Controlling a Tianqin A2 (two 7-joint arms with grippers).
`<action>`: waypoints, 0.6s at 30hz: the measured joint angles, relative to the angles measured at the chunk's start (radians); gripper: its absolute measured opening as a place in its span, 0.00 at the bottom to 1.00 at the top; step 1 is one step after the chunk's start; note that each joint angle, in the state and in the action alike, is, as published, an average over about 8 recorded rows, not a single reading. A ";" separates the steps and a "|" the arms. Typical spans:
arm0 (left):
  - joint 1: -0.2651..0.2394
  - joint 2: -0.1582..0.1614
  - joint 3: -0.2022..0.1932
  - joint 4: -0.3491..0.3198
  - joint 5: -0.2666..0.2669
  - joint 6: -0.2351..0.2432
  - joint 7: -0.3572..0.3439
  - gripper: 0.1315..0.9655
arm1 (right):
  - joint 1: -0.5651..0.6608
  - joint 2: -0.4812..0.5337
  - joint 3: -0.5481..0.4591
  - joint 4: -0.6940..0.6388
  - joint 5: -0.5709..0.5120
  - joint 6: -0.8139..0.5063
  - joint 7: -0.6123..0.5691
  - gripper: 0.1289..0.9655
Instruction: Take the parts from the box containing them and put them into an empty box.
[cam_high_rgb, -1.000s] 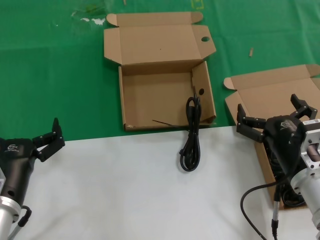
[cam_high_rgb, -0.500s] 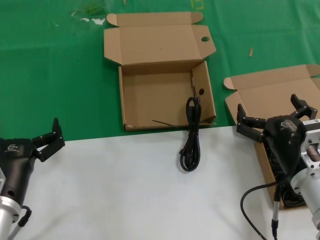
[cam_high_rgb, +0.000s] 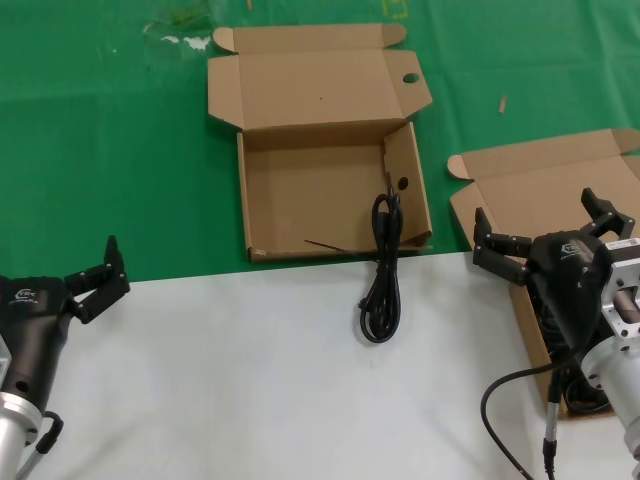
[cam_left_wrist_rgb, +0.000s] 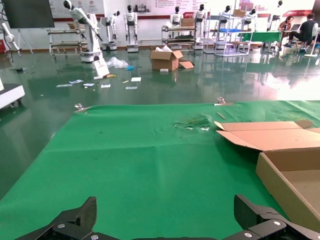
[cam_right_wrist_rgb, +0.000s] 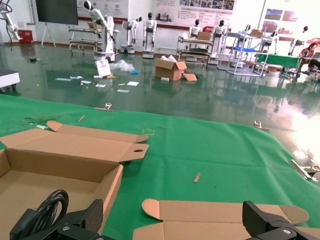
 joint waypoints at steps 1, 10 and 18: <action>0.000 0.000 0.000 0.000 0.000 0.000 0.000 1.00 | 0.000 0.000 0.000 0.000 0.000 0.000 0.000 1.00; 0.000 0.000 0.000 0.000 0.000 0.000 0.000 1.00 | 0.000 0.000 0.000 0.000 0.000 0.000 0.000 1.00; 0.000 0.000 0.000 0.000 0.000 0.000 0.000 1.00 | 0.000 0.000 0.000 0.000 0.000 0.000 0.000 1.00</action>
